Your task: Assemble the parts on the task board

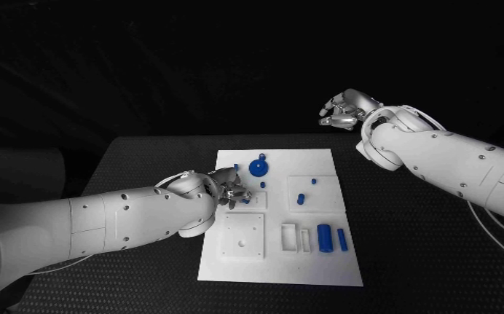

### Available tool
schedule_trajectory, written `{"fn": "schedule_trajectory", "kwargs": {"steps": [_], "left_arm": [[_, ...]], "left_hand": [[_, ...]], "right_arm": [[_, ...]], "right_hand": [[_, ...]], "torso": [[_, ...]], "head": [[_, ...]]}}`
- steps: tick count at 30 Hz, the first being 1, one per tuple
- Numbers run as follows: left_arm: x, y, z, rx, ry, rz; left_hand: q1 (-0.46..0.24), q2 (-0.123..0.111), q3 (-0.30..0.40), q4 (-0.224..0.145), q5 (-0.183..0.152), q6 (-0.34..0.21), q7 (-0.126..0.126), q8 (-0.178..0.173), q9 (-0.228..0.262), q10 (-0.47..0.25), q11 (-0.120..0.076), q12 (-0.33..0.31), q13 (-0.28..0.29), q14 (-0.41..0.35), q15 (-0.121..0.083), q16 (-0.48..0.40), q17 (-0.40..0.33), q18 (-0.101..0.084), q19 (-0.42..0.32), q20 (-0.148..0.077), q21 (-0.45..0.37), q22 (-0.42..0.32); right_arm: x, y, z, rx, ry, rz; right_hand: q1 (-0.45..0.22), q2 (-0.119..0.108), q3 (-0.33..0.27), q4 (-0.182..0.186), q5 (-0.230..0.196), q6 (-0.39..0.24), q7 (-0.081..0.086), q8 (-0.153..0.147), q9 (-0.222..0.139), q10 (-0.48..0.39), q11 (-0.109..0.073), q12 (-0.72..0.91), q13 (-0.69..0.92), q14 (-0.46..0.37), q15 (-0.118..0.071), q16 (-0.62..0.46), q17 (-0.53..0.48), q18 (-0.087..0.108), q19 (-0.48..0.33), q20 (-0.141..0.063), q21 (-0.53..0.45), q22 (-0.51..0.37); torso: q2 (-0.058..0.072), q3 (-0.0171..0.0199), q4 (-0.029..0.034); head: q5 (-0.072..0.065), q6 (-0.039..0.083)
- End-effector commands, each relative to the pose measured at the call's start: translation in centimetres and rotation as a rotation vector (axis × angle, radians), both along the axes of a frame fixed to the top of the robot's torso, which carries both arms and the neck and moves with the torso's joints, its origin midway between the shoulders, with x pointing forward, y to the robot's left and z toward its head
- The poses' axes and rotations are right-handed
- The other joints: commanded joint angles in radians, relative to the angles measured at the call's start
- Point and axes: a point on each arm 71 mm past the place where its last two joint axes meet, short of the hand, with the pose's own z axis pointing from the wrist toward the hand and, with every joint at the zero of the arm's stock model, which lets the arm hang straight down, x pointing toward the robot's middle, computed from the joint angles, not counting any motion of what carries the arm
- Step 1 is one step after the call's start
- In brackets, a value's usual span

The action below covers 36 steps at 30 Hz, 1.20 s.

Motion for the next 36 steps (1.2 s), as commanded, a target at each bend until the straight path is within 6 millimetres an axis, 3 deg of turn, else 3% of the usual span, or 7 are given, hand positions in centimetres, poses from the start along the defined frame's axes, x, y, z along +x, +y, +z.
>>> {"fn": "schedule_trajectory", "kwargs": {"steps": [1, 36], "left_arm": [[0.0, -0.1, 0.01, 0.001, -0.009, -0.002], [-0.21, 0.1, 0.06, -0.015, -0.034, 0.015]], "left_hand": [[-0.002, 0.005, 0.006, -0.001, -0.004, 0.143, -0.099, 0.006, 0.001, -0.02, -0.024, 0.008, -0.001, 0.023, -0.036, 0.007, -0.001, 0.019, 0.003, -0.099, 0.004, 0.018], [0.0, 0.009, 0.013, 0.0, 0.004, 0.144, -0.1, 0.006, 0.002, -0.023, -0.026, 0.015, -0.004, 0.024, -0.039, 0.013, -0.006, 0.02, 0.005, -0.099, 0.009, 0.018]], "right_arm": [[-0.01, 0.13, -0.02, -0.001, 0.007, 0.007], [0.02, 0.11, -0.06, -0.002, 0.01, 0.006]], "right_hand": [[-0.006, 0.007, -0.006, 0.001, 0.006, 0.014, 0.02, -0.006, 0.001, -0.008, 0.001, -0.003, -0.001, -0.003, 0.003, -0.005, 0.002, 0.03, -0.002, -0.008, -0.004, 0.009], [-0.01, 0.009, -0.008, 0.004, 0.01, 0.014, 0.02, -0.006, 0.002, -0.008, 0.001, -0.002, -0.002, -0.003, 0.003, -0.006, 0.002, 0.03, -0.001, -0.008, -0.004, 0.01]], "torso": [[0.0, 0.0003, 0.001], [0.0, -0.0003, 0.0014]], "head": [[-0.001, 0.002], [-0.003, 0.0]]}}
